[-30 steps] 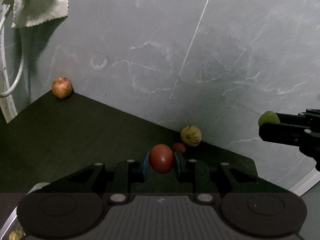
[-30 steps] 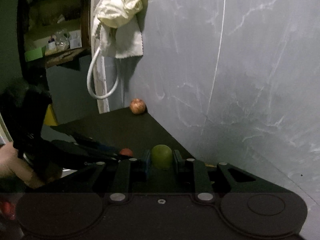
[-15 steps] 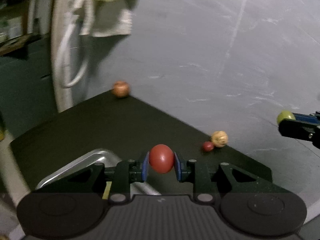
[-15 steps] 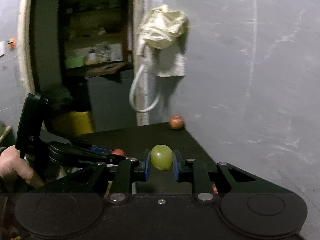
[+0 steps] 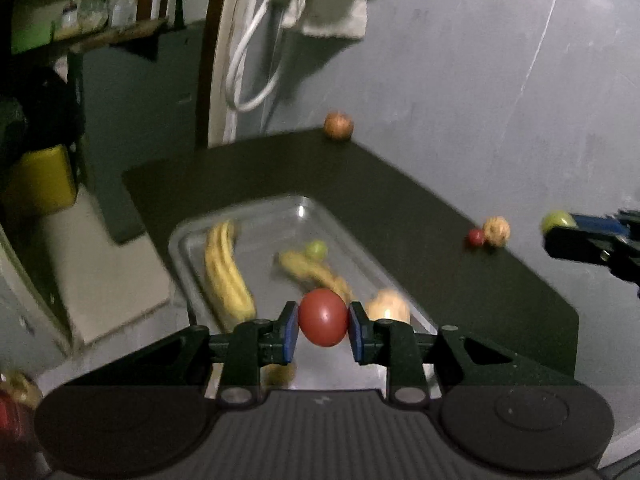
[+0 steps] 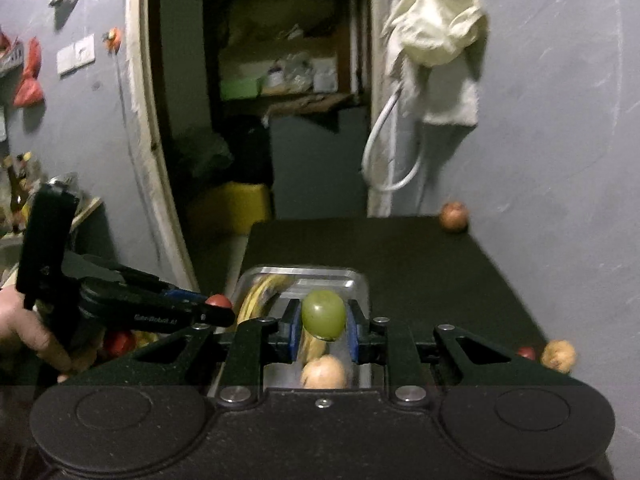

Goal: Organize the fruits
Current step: 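Carry the tomato in the left gripper over the tray while the right carries the grape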

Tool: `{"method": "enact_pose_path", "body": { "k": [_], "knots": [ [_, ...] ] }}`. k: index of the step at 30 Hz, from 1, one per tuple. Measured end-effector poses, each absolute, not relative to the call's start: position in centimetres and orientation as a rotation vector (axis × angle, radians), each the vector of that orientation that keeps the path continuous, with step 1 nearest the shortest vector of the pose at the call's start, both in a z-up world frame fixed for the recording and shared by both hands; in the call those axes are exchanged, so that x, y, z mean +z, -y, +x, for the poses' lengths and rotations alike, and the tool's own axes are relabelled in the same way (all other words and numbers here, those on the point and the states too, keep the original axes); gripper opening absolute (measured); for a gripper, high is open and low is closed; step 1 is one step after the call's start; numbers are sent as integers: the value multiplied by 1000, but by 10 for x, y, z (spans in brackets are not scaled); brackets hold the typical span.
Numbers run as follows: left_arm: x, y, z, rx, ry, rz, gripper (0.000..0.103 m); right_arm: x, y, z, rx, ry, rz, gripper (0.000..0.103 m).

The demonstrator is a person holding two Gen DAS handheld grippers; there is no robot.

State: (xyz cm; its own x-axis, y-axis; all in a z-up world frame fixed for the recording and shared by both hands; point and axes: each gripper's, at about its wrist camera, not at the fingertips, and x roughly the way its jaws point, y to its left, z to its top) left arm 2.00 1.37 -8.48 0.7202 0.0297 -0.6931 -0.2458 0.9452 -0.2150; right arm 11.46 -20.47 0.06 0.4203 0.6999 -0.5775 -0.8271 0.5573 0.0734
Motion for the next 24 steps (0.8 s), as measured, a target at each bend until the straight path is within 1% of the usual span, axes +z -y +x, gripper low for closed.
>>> {"method": "enact_pose_path", "body": {
  "k": [7,13,24],
  "knots": [
    [-123,-3,23,121,-853,-305,28,-50,182,117,993,-724,-311,24],
    [-140,2,44,101,-868,-290,28,-92,164,123,982,-817,-372,24],
    [-154,-11,73,116,-887,-303,28,-125,143,133,997,-886,-432,24]
  ]
}}
